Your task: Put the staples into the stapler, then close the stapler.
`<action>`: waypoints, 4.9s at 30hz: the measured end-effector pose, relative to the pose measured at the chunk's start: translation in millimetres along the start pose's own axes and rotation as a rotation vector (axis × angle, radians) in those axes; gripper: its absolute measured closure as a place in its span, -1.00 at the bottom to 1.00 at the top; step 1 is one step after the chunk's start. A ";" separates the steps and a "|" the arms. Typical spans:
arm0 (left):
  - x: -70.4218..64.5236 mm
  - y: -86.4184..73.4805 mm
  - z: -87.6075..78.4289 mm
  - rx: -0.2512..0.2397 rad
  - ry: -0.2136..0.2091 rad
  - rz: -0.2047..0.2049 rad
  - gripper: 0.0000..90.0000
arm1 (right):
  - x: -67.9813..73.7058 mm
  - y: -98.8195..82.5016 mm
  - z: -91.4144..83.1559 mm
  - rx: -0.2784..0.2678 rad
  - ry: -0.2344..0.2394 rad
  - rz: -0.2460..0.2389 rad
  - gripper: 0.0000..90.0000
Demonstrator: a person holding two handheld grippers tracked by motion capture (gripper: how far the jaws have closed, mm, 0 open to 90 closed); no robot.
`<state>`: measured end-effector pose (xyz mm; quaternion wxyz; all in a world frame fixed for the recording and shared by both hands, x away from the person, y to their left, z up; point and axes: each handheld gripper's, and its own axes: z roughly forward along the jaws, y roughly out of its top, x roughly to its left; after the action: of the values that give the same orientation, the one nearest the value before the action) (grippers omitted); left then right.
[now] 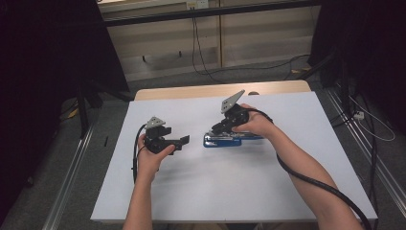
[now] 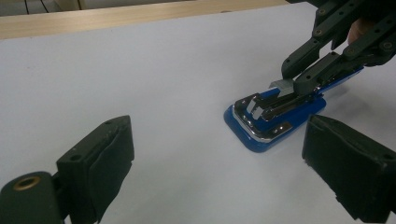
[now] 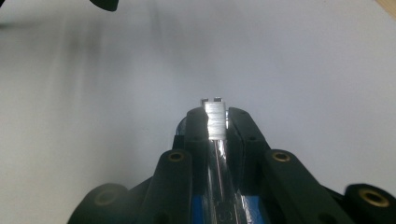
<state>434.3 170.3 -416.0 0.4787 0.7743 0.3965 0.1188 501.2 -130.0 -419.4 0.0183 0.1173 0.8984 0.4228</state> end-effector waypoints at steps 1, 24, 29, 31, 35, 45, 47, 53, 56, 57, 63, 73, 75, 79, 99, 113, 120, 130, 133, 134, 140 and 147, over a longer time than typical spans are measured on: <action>0.3 0.0 0.2 -0.001 0.000 0.000 -0.80 | -0.6 -0.7 0.4 -0.002 0.005 0.001 0.75; 0.8 -0.7 1.3 0.008 0.002 0.000 -0.80 | -2.9 -1.0 10.0 0.036 0.014 -0.027 0.75; 1.1 -0.6 1.0 0.009 0.000 0.003 -0.80 | -3.6 -2.7 10.0 0.040 0.020 -0.027 0.75; 0.8 -0.7 1.3 0.008 0.001 0.000 -0.80 | -3.7 -3.4 10.1 0.039 0.019 -0.025 0.75; 1.8 -1.5 2.3 0.017 0.002 0.003 -0.80 | -4.5 -4.0 10.5 0.038 0.024 -0.024 0.75; 1.3 -1.7 3.1 0.015 0.003 -0.006 -0.80 | -5.8 -4.7 13.2 0.038 0.032 -0.031 0.75; 1.0 -1.6 3.0 0.019 0.003 -0.005 -0.80 | -5.8 -4.3 13.7 0.038 0.032 -0.033 0.75; 0.9 -1.8 3.7 0.025 0.005 0.000 -0.80 | -6.0 -2.7 15.0 0.041 0.033 -0.035 0.75; 0.3 -1.9 4.1 0.021 0.003 -0.006 -0.80 | -5.8 -1.8 16.3 0.040 0.034 -0.040 0.75; 0.2 -1.9 4.1 0.021 0.003 -0.006 -0.80 | -5.5 -1.3 16.8 0.041 0.033 -0.040 0.75; 1.2 -1.6 3.5 0.026 0.006 0.003 -0.80 | -5.2 0.2 20.8 0.035 0.044 -0.030 0.54; 1.4 -1.5 4.1 0.020 0.003 0.002 -0.80 | -0.9 -3.6 0.9 -0.025 -0.032 0.034 0.09; 0.4 -1.5 5.8 0.016 -0.003 -0.004 -0.80 | 1.5 -6.7 -5.6 -0.051 -0.061 0.061 -0.22; -2.2 -0.9 9.9 0.018 -0.008 0.012 -0.80 | 7.7 -13.8 -19.8 -0.057 -0.110 0.094 -0.40; -8.1 -1.5 23.1 0.012 -0.042 0.015 -0.79 | 51.5 -77.4 -76.3 -0.112 -0.404 0.268 -0.79; -16.5 -2.1 28.8 0.031 -0.037 0.037 -0.78 | 79.2 -109.0 -93.2 -0.085 -0.502 0.282 -0.65; -16.9 -0.8 27.1 0.022 -0.033 0.046 -0.76 | 83.4 -123.0 -106.8 -0.103 -0.537 0.342 -0.04; -19.2 -1.1 29.8 0.015 -0.028 0.043 -0.72 | 78.0 -133.4 -104.6 -0.030 -0.583 0.363 0.98; -18.6 -1.3 30.1 0.021 -0.024 0.051 -0.72 | 75.3 -134.2 -99.2 0.005 -0.588 0.364 1.00; -19.1 -1.6 30.6 0.020 -0.025 0.045 -0.72 | 74.5 -134.3 -97.9 0.011 -0.590 0.371 1.00; -17.9 -2.1 31.8 0.024 -0.026 0.049 -0.72 | 68.0 -133.2 -90.7 0.027 -0.590 0.389 1.00; -16.6 -2.4 33.2 0.029 -0.024 0.056 -0.72 | 64.0 -133.3 -86.2 0.031 -0.581 0.385 1.00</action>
<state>440.9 137.2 -431.8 0.4686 0.7934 0.3704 0.1173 401.6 -262.6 -461.7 0.1916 0.4002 0.8234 0.3538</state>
